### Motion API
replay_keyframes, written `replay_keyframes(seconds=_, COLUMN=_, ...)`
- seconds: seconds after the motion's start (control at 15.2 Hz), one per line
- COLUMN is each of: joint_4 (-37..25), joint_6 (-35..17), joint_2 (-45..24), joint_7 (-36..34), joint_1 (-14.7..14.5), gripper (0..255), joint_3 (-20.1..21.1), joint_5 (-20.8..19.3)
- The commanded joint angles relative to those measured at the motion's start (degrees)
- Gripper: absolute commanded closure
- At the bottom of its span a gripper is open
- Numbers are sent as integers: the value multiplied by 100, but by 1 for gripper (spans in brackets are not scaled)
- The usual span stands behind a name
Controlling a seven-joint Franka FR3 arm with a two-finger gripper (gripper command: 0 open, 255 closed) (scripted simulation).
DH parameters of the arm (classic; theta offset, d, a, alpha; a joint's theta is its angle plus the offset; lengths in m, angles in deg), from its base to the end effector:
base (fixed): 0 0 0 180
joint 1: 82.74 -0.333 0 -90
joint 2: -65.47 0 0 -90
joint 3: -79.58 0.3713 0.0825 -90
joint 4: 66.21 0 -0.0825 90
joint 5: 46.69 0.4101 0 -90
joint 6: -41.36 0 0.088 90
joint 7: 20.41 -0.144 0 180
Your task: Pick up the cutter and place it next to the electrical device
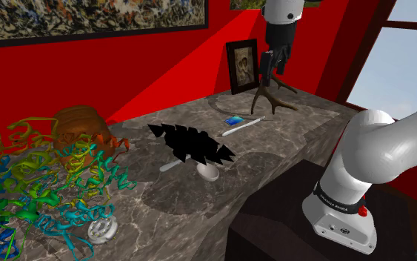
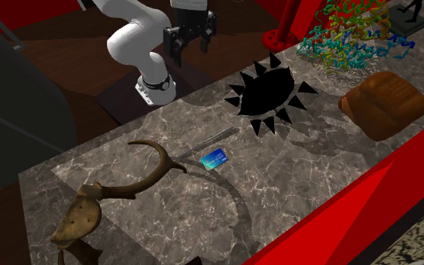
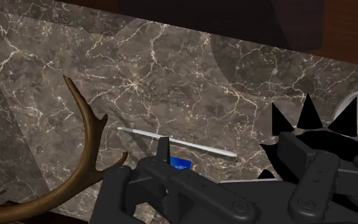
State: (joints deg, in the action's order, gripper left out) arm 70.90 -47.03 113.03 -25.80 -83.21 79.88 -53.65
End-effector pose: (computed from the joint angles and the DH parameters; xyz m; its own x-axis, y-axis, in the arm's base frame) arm 0.2763 -0.0135 0.5856 0.9963 -0.0850 -0.0082 -0.0833 -0.9885 0.1263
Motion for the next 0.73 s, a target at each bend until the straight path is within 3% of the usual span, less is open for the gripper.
replay_keyframes(seconds=0.0, joint_4=0, joint_6=0, joint_2=0, joint_7=0, joint_1=0, gripper=0, joint_3=0, joint_5=0)
replay_keyframes(seconds=0.33, joint_4=723, joint_6=-1001, joint_2=-56, joint_7=1980, joint_1=-450, gripper=0, joint_3=-932, joint_5=-479)
replay_keyframes(seconds=0.66, joint_4=1100, joint_6=-2050, joint_2=-542, joint_7=3956, joint_1=-929, gripper=0, joint_3=-1919, joint_5=-873)
